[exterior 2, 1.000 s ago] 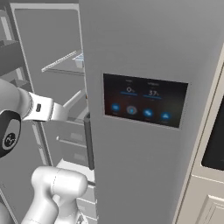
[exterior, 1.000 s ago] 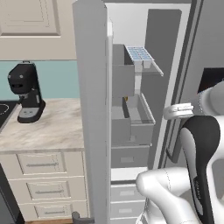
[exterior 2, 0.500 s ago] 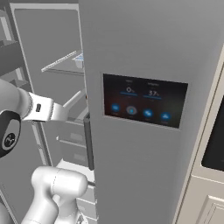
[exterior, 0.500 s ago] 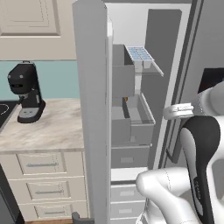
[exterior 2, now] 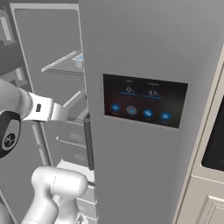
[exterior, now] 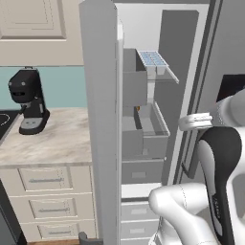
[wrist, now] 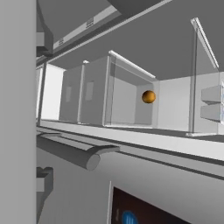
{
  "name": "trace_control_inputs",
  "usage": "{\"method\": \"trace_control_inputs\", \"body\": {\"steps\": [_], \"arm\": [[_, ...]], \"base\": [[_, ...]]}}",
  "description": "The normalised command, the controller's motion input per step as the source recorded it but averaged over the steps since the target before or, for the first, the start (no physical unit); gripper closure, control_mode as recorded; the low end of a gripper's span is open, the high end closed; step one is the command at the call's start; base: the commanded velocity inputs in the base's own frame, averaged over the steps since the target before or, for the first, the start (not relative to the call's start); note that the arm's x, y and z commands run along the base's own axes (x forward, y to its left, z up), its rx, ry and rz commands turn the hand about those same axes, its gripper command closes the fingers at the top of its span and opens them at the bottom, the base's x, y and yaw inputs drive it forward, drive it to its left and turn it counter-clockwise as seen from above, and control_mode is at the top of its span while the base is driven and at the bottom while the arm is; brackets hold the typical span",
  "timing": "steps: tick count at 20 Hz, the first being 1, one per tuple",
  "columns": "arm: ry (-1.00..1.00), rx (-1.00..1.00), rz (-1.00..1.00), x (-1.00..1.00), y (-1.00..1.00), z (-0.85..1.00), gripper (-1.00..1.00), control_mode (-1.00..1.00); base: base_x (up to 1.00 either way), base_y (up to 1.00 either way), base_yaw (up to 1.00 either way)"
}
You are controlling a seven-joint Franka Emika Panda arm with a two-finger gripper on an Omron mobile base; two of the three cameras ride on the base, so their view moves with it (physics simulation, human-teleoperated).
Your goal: Open the freezer door, pick up the ice cube tray from the freezer, and place it on the dining counter.
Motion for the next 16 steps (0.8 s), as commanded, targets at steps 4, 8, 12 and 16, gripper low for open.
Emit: {"method": "trace_control_inputs", "body": {"steps": [4, 8, 12, 16], "arm": [[-0.01, -0.06, 0.10, -0.04, 0.00, 0.29, -1.00, -1.00], [0.00, -0.11, 0.12, 0.00, 0.00, 0.42, -1.00, -1.00], [0.00, -0.15, 0.08, 0.00, 0.12, 0.32, -1.00, -1.00], [0.00, -0.18, 0.05, 0.00, 0.18, 0.28, -1.00, -1.00]], "base": [[0.00, 0.00, 0.00], [0.00, 0.00, 0.00], [0.00, 0.00, 0.00], [0.00, 0.00, 0.00]]}}
